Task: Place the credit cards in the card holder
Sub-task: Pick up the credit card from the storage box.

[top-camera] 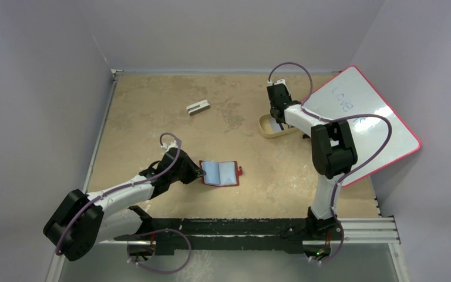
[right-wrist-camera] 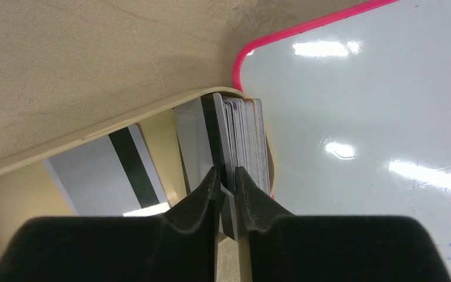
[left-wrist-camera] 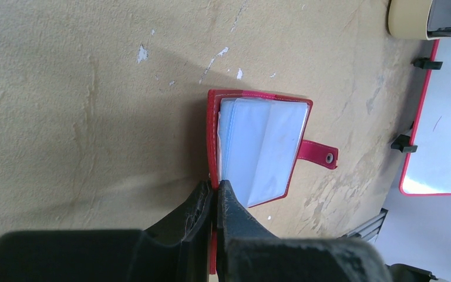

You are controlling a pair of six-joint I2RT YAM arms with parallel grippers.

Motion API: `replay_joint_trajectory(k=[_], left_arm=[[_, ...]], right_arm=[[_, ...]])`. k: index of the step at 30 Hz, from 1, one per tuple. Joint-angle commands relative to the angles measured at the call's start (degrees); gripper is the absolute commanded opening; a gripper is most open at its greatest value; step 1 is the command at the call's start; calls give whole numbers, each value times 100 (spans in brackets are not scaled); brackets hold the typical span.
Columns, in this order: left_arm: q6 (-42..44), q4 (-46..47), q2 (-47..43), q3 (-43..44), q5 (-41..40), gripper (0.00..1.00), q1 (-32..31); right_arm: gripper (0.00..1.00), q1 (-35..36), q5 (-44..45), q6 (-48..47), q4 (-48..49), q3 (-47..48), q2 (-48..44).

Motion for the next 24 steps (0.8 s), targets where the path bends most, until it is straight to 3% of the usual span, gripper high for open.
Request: replay_joint_trajectory(k=[1,12,24], left_arm=[[73,139,-66,115,-80,0,15],[-100,289,-124,20,-10,0,15],[-74,225,-178,-22,-87,0,10]], right_arm=[[12,-62,35,-68,125,276,-295],[0,-59,-185,75,-271,475,-427],[0,-58,-1391,384,-520,402,-944]])
